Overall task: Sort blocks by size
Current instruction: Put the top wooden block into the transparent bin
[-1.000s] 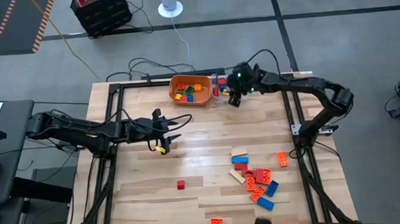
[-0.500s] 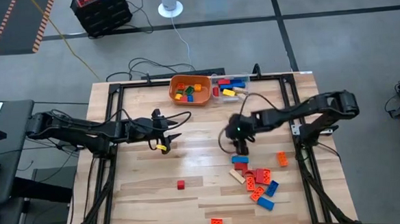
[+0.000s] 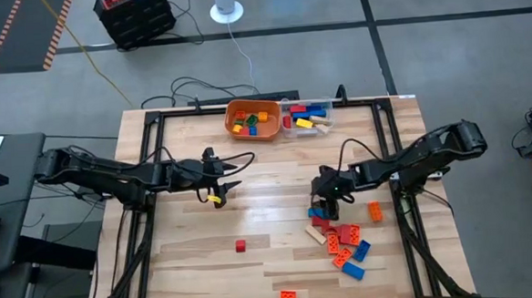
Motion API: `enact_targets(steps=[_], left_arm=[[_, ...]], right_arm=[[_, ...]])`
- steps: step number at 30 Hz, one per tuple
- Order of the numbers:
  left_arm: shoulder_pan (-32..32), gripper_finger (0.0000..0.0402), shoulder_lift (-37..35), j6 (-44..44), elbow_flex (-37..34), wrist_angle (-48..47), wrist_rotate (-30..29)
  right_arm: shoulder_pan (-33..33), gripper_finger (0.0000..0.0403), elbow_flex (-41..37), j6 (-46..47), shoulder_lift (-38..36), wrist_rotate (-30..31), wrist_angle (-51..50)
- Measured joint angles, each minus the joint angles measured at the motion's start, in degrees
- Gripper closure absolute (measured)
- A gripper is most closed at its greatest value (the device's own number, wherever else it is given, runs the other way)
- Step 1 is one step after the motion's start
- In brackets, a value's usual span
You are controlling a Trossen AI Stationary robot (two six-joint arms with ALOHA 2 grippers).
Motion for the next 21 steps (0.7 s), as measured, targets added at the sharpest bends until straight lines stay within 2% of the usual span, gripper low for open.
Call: enact_targets(steps=[4, 8, 12, 16, 21], left_arm=[[0.0, 0.0171, 0.0, 0.5, 0.0, -0.3, 0.0], [0.0, 0.0171, 0.0, 0.5, 0.0, -0.5, 0.0], [0.0, 0.0171, 0.0, 0.8, 0.0, -0.8, -0.1], [0.2, 0.0171, 0.0, 1.3, 0.0, 0.2, -0.6], [0.2, 0.0171, 0.0, 1.3, 0.0, 0.4, -0.6]], right_arm=[[1.8, 0.0197, -3.7, 0.3, 0.1, 4.6, 4.9], [3.1, 0.0197, -6.3, 1.3, -0.2, 5.2, 8.8], [3.5, 0.0197, -7.8, 2.7, -0.1, 6.9, 8.0], [1.9, 0.0197, -8.0, 1.4, 0.0, 10.3, 7.9], [-0.8, 0.0197, -8.0, -0.5, -0.1, 9.6, 8.2]])
